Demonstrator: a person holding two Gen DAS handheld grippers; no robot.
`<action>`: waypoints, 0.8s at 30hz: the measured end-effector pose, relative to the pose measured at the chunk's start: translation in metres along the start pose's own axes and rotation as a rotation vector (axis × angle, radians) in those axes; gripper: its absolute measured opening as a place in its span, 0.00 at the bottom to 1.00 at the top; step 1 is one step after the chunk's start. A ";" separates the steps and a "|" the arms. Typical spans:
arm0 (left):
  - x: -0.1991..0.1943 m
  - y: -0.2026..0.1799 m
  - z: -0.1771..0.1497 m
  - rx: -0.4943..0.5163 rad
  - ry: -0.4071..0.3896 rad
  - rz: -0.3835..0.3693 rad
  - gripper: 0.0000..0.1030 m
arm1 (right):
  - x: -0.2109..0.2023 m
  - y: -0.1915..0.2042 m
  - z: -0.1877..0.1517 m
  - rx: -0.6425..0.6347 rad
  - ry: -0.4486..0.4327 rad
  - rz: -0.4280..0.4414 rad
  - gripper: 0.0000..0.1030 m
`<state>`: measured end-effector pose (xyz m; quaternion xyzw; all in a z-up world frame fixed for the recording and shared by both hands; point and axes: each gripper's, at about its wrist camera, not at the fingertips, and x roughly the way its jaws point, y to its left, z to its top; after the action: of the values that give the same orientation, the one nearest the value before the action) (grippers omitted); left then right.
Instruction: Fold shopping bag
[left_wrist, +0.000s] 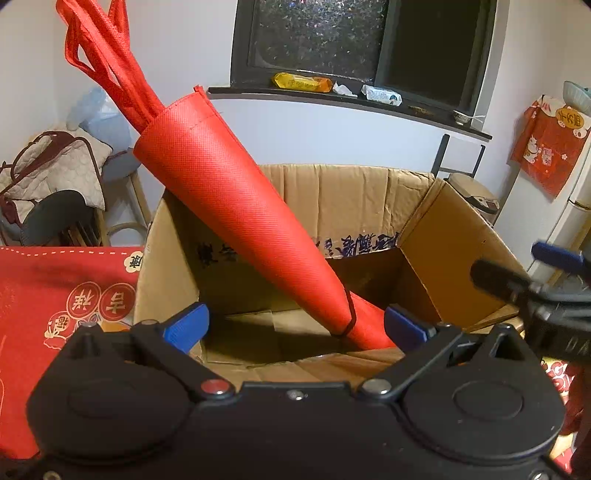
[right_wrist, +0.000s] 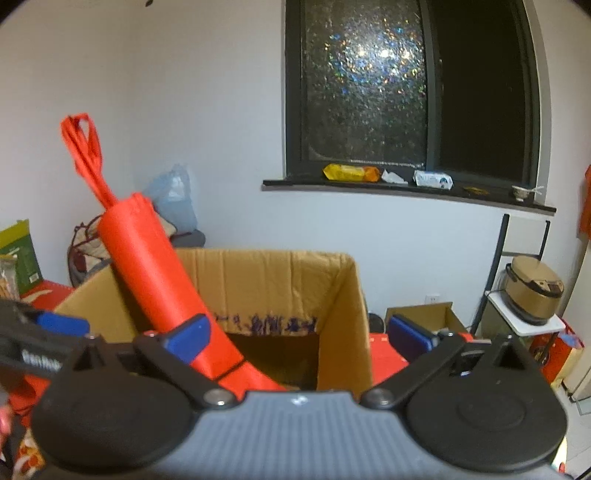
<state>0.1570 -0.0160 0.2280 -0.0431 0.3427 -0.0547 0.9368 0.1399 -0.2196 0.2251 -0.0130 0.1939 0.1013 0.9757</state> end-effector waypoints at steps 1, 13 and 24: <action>-0.001 0.000 0.000 -0.001 -0.003 0.001 1.00 | 0.000 -0.001 -0.003 0.012 0.001 -0.006 0.99; -0.015 0.004 -0.007 -0.017 -0.062 0.022 1.00 | -0.015 -0.001 -0.023 0.112 -0.030 -0.073 0.99; -0.050 0.005 -0.021 -0.041 -0.128 0.044 1.00 | -0.033 0.008 -0.031 0.109 -0.032 -0.083 0.99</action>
<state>0.1056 -0.0055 0.2435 -0.0584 0.2842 -0.0243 0.9567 0.0970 -0.2206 0.2087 0.0338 0.1826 0.0501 0.9813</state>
